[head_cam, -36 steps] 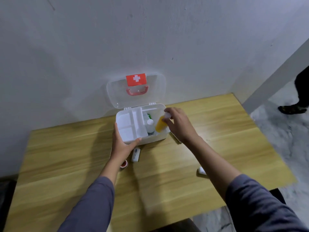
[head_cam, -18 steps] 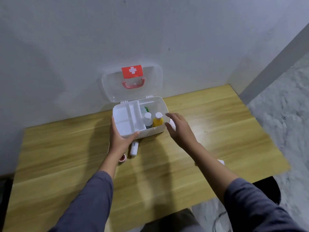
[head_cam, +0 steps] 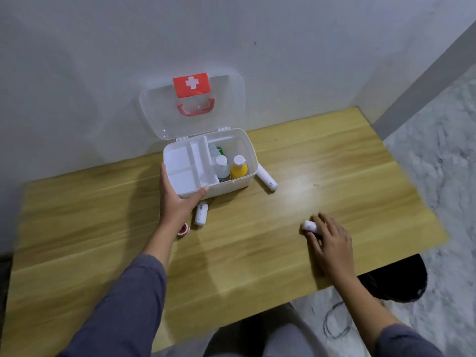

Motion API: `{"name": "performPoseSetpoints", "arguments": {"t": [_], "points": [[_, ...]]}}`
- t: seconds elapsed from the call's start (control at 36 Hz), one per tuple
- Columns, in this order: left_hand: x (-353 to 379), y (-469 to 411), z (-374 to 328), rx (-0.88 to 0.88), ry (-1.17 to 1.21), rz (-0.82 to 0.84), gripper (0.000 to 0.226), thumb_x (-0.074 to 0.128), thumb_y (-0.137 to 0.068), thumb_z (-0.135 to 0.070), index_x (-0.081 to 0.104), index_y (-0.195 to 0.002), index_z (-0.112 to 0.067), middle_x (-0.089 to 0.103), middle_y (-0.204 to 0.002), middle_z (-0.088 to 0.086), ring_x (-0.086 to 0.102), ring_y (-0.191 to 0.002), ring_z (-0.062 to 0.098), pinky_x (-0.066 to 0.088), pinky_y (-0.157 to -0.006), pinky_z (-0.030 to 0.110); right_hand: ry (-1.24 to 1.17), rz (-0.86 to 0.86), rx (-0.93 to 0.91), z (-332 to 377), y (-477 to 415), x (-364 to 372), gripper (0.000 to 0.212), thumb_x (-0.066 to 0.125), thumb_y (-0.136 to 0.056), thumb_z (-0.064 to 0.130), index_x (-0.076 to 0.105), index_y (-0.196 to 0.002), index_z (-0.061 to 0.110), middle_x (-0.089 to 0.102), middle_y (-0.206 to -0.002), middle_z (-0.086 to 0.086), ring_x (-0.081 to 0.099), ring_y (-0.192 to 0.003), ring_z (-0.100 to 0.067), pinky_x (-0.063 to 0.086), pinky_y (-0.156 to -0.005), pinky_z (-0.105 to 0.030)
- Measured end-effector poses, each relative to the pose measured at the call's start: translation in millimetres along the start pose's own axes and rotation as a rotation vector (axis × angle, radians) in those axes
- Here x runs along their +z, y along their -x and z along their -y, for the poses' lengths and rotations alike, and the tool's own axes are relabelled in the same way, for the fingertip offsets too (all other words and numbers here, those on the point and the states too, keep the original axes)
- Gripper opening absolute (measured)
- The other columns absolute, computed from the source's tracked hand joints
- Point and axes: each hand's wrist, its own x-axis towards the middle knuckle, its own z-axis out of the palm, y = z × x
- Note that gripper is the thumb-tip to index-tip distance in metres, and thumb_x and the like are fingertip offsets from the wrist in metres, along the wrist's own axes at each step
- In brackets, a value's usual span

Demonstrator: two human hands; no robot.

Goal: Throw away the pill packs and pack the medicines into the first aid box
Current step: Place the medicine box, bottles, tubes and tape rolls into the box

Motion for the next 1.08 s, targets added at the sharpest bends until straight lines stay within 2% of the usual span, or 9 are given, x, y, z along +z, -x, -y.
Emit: {"name": "performPoseSetpoints", "arguments": {"t": [0.11, 0.22, 0.36, 0.42, 0.56, 0.67, 0.86, 0.97, 1.08], "points": [[0.1, -0.3, 0.9, -0.005, 0.002, -0.013, 0.111, 0.082, -0.068, -0.027, 0.004, -0.148, -0.026, 0.014, -0.154, -0.008, 0.019, -0.137, 0.004, 0.022, -0.108, 0.024, -0.073, -0.132, 0.111, 15.5, -34.0, 2.9, 0.043, 0.053, -0.09, 0.028, 0.048, -0.132, 0.02, 0.053, -0.136, -0.006, 0.047, -0.123, -0.031, 0.039, -0.094, -0.045], [0.8, -0.2, 0.5, -0.007, 0.005, -0.029, 0.111, 0.083, -0.067, -0.025, 0.007, -0.148, -0.027, 0.017, -0.149, -0.015, 0.021, -0.135, 0.001, 0.024, -0.11, 0.025, -0.177, -0.169, 0.2, 42.9, -81.0, 0.3, 0.044, 0.05, -0.089, 0.016, 0.045, -0.133, 0.015, 0.05, -0.139, -0.007, 0.044, -0.122, -0.034, 0.037, -0.097, -0.045], [0.9, 1.3, -1.4, -0.025, 0.022, -0.035, 0.114, 0.084, -0.065, -0.028, 0.006, -0.148, -0.028, 0.016, -0.154, -0.01, 0.021, -0.138, 0.002, 0.024, -0.109, 0.023, -0.352, -0.088, 0.045, 87.7, -128.9, 3.2, 0.037, 0.039, -0.089, 0.024, 0.047, -0.124, 0.016, 0.053, -0.131, -0.008, 0.046, -0.118, -0.033, 0.04, -0.09, -0.044], [1.5, 1.5, -2.0, -0.037, 0.034, -0.037, 0.115, 0.085, -0.064, -0.028, 0.006, -0.148, -0.029, 0.016, -0.155, -0.011, 0.02, -0.138, 0.002, 0.024, -0.109, 0.023, -0.395, -0.018, -0.042, 104.7, -136.2, 7.0, 0.039, 0.043, -0.091, 0.027, 0.045, -0.129, 0.015, 0.049, -0.136, -0.008, 0.044, -0.122, -0.031, 0.038, -0.095, -0.043], [1.0, 2.5, -2.6, -0.057, 0.041, -0.03, 0.114, 0.084, -0.065, -0.028, 0.005, -0.147, -0.031, 0.015, -0.153, -0.015, 0.019, -0.137, -0.001, 0.024, -0.104, 0.017, -0.238, 0.09, -0.267, 121.7, -129.9, 22.0, 0.054, 0.051, -0.09, 0.024, 0.033, -0.138, 0.008, 0.039, -0.143, -0.014, 0.04, -0.126, -0.033, 0.039, -0.1, -0.042], [1.2, 3.9, -5.4, -0.074, 0.055, -0.035, 0.113, 0.084, -0.066, -0.026, 0.006, -0.148, -0.03, 0.015, -0.147, -0.022, 0.018, -0.134, -0.005, 0.023, -0.097, 0.008, -0.238, 0.101, -0.243, 114.8, -126.4, 22.5, 0.053, 0.049, -0.09, 0.016, 0.032, -0.139, 0.009, 0.039, -0.141, -0.015, 0.041, -0.121, -0.037, 0.039, -0.098, -0.044], [1.7, 4.4, -8.6, -0.095, 0.077, -0.044, 0.114, 0.085, -0.063, -0.026, 0.008, -0.148, -0.029, 0.015, -0.146, -0.022, 0.019, -0.134, -0.005, 0.023, -0.09, -0.002, -0.212, 0.128, -0.219, 98.2, -141.4, 0.2, 0.047, 0.054, -0.086, 0.005, 0.042, -0.131, 0.002, 0.052, -0.12, -0.025, 0.049, -0.102, -0.044, 0.038, -0.088, -0.042], [0.3, 4.7, -9.6, -0.092, 0.085, -0.029, 0.117, 0.087, -0.061, -0.029, 0.008, -0.148, -0.032, 0.015, -0.153, -0.016, 0.019, -0.137, -0.002, 0.026, -0.102, 0.013, -0.369, 0.064, -0.215, 102.5, -152.1, -27.9, 0.043, 0.054, -0.088, 0.007, 0.043, -0.129, 0.003, 0.056, -0.121, -0.02, 0.049, -0.11, -0.034, 0.029, -0.078, -0.021], [0.1, 6.3, -12.9, -0.097, 0.112, -0.022, 0.116, 0.087, -0.061, -0.026, 0.008, -0.147, -0.034, 0.018, -0.151, -0.017, 0.022, -0.135, -0.002, 0.029, -0.102, 0.017, -0.539, -0.017, -0.348, 127.4, -154.8, -60.4, 0.044, 0.06, -0.086, 0.01, 0.047, -0.128, 0.008, 0.057, -0.123, -0.01, 0.052, -0.107, -0.021, 0.035, -0.086, -0.025]]}}
